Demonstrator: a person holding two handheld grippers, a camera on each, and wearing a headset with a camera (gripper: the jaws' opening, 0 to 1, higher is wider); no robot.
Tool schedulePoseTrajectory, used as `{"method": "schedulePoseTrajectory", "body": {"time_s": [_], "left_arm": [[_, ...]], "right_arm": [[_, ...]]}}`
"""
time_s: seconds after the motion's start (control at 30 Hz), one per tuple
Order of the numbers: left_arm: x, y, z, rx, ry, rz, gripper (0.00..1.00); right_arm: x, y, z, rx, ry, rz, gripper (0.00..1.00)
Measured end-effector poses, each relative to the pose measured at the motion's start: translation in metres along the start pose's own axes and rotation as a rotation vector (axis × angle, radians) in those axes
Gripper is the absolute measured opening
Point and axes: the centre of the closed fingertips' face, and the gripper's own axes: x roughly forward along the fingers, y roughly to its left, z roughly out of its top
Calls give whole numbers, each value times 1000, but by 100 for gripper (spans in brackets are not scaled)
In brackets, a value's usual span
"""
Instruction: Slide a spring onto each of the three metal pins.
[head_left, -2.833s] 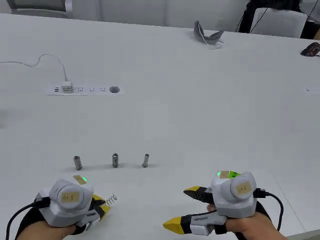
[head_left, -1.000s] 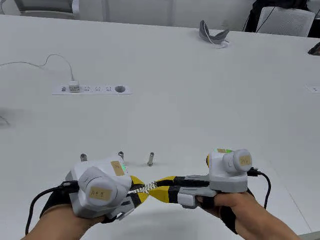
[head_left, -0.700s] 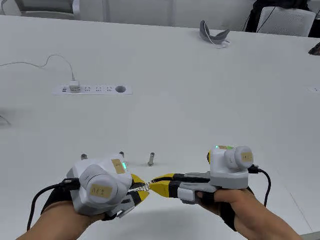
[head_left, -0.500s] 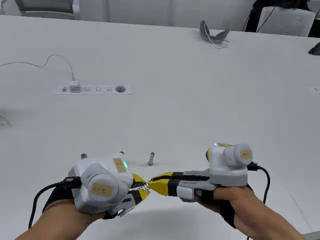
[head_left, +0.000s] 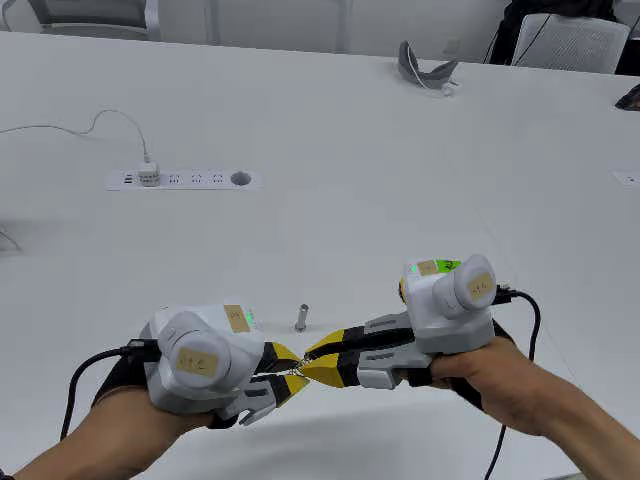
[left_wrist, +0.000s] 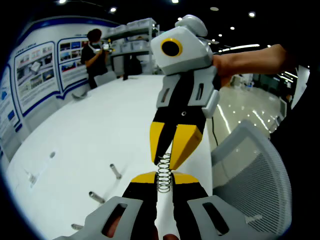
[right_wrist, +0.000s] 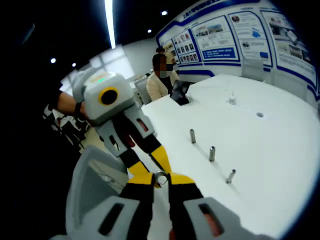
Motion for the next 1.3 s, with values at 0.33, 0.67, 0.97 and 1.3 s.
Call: {"method": "schedulePoseTrajectory", "body": {"time_s": [0.33, 0.67, 0.97, 1.3], "left_arm": [[4, -5, 10, 40, -3, -35, 10], [6, -13, 3, 48, 25, -66, 10], [6, -9, -2, 32, 9, -48, 16], [0, -2, -15, 1, 26, -22, 20]], "right_arm": [[-4, 4, -3, -283, 236, 38, 12], [1, 10, -12, -308, 268, 69, 12], [2, 7, -15, -280, 231, 45, 12], [-3, 4, -20, -252, 211, 28, 12]]}}
